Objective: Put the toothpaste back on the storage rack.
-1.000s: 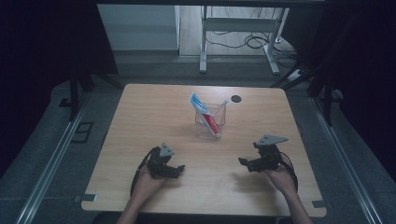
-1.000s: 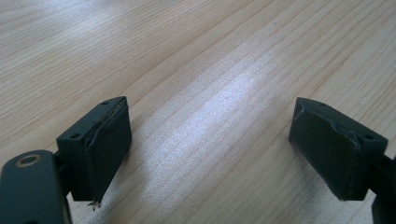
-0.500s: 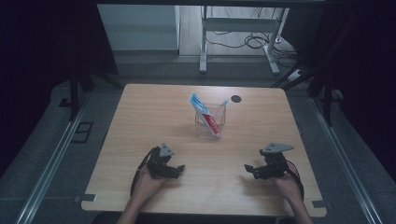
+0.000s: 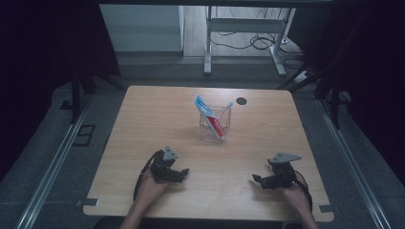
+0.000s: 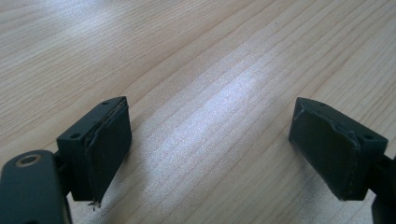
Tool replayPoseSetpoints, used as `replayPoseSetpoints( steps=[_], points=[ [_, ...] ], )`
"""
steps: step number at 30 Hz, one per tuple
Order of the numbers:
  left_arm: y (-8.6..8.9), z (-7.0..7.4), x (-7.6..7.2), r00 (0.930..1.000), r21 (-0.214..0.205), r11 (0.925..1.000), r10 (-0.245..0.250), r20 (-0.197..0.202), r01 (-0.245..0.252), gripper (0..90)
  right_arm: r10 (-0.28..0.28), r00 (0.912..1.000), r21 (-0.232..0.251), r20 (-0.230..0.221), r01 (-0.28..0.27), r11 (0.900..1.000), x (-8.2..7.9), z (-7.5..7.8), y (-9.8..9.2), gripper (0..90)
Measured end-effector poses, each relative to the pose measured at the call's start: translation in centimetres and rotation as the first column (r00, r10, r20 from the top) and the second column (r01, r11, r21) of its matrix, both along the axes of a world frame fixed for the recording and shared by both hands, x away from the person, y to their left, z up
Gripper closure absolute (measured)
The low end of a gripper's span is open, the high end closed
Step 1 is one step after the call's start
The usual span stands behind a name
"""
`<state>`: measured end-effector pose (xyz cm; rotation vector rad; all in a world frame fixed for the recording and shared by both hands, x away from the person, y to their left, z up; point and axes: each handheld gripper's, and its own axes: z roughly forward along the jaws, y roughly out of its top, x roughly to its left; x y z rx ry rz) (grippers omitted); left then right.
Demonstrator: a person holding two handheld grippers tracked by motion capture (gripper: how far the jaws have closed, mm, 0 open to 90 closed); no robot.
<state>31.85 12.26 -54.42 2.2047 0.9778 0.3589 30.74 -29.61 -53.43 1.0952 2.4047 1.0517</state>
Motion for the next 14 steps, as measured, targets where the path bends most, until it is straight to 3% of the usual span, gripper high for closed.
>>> replayPoseSetpoints(
  steps=[5, 14],
  points=[
    [0.0, 0.0, 0.0, 1.0, 0.0, 1.0, 0.001, 0.0, -0.001, 13.1, 0.002, 1.0, -0.032, 0.007, -0.002, 0.9995, -0.28, -0.85, 0.13, 5.2],
    [-0.01, -0.01, -0.02, 1.0, -0.001, 1.0, 0.002, 0.0, -0.002, 13.1, -0.001, 1.0, -0.034, 0.006, 0.001, 0.9994, -0.35, -0.85, 0.1, 5.1]
  ],
)
